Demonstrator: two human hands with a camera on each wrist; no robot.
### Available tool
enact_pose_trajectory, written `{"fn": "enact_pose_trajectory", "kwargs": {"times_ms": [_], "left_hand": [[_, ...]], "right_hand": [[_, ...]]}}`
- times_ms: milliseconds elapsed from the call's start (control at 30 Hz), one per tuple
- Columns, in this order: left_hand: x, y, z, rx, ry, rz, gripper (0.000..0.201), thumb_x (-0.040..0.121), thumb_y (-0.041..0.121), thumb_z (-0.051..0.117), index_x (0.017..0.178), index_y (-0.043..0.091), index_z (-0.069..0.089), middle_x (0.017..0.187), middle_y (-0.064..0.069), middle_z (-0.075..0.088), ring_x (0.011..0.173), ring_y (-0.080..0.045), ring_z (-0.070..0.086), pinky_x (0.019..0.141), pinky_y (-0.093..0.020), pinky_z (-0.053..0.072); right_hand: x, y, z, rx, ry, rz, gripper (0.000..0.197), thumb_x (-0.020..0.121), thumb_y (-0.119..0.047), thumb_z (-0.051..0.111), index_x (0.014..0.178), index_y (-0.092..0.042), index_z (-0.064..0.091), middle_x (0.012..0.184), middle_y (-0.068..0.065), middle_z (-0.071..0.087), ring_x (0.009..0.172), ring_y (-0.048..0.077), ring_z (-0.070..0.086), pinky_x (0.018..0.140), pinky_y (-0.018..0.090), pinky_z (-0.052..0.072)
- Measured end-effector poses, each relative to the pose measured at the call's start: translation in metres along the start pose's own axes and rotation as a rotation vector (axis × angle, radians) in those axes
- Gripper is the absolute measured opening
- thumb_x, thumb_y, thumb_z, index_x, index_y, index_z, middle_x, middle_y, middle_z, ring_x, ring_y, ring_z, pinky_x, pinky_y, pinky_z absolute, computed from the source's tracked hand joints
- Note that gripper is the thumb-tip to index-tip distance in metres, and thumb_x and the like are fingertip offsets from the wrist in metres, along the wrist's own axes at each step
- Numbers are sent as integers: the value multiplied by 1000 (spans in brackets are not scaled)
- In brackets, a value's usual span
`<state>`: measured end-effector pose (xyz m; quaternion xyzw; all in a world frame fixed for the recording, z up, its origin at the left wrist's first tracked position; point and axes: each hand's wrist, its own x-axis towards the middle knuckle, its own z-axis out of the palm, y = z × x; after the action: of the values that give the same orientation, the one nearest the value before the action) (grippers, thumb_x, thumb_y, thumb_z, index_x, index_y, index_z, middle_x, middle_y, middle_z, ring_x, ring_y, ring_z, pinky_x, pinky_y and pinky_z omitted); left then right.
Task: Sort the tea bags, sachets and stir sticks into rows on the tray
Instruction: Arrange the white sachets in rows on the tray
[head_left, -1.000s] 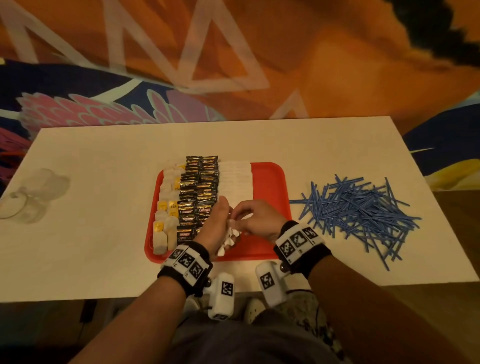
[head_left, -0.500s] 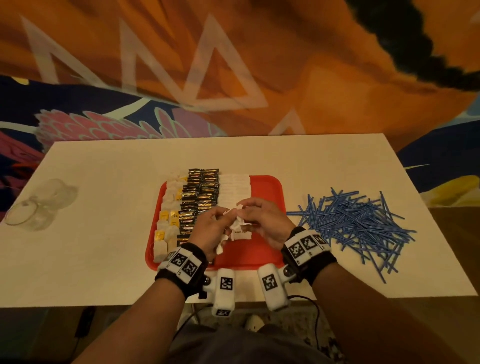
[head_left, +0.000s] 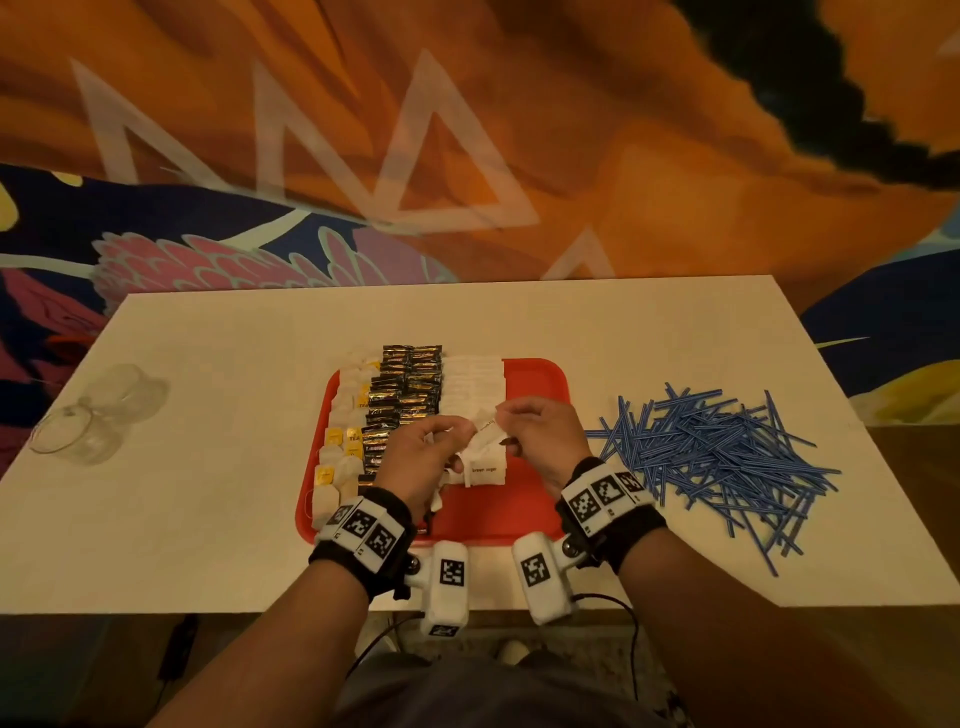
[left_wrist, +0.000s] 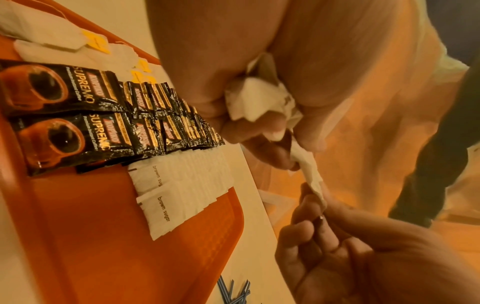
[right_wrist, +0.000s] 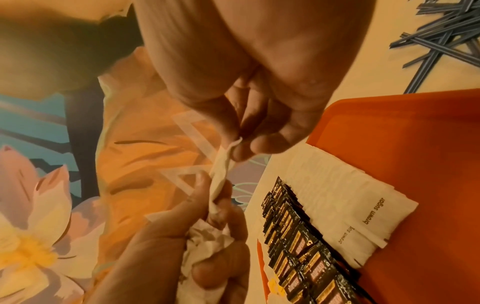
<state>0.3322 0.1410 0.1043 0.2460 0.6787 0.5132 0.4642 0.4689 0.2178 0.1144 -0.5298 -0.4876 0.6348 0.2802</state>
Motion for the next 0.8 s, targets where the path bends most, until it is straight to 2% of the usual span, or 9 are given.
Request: {"fn": "enact_pose_trajectory", "kwargs": {"times_ms": [100,167,233,367,500,600,700,767,800], "left_hand": [[-1,-1,1,-26,-20,-35,10,87,16,74,96,11,73,70,6,69,49,-10,51,45,-22,42],[0,-1,0,-47,-4,-30,7,88,16,73,95,13,72,69,6,68,48,-10,50,42,-23,40],[0,-2,-2,-65,6,-41,5,90,16,71,94,13,70,70,3,66,48,-10,49,39,-22,37],[-1,-4,-3,11,-45,-100,9,89,10,72,94,8,65,69,2,65,44,-9,46,36,-20,34],[-3,-4,-4,108,-135,-123,15,88,7,70,102,7,64,71,-2,61,44,-12,47,36,-21,35],[-1,-3,-4,142,-103,-39,10,91,13,70,101,13,70,69,2,64,45,-10,49,40,-21,38],[2,-4,-4,121,-18,14,5,91,14,70,90,10,72,63,6,63,44,-5,49,44,-19,41],[4,-5,-5,60,24,-22,5,92,16,69,90,11,71,60,9,61,44,-6,47,40,-21,39],[6,-6,-6,24,40,-54,5,93,16,69,93,11,70,62,8,60,44,-7,46,39,-21,37]], "right_hand": [[0,1,0,-4,28,-32,11,91,-11,65,83,-18,69,90,4,71,75,13,63,63,25,50],[-1,1,-2,-3,-51,11,5,86,-15,72,90,-15,69,86,3,70,74,14,63,64,28,50],[0,1,-4,-17,-116,48,15,83,-14,76,95,-12,66,83,4,70,74,15,65,64,29,51],[4,-4,-5,-32,-80,-13,8,86,-4,70,84,-11,68,76,5,68,67,14,63,62,27,50],[11,-5,-3,-322,-115,-136,22,87,-8,70,74,-26,69,73,0,68,64,12,62,69,31,54],[14,-5,-2,-439,-197,-180,23,88,-10,69,74,-28,68,66,-7,64,57,7,58,62,26,51],[15,-1,-1,-452,-194,-191,9,85,-25,74,82,-30,67,78,-11,65,73,5,62,70,26,50],[14,6,-1,-482,-222,-154,20,79,-36,79,92,-28,66,89,-10,65,87,7,63,77,26,51],[15,9,0,-470,-226,-125,23,78,-35,80,95,-26,66,90,-9,65,88,8,63,79,28,52]]}}
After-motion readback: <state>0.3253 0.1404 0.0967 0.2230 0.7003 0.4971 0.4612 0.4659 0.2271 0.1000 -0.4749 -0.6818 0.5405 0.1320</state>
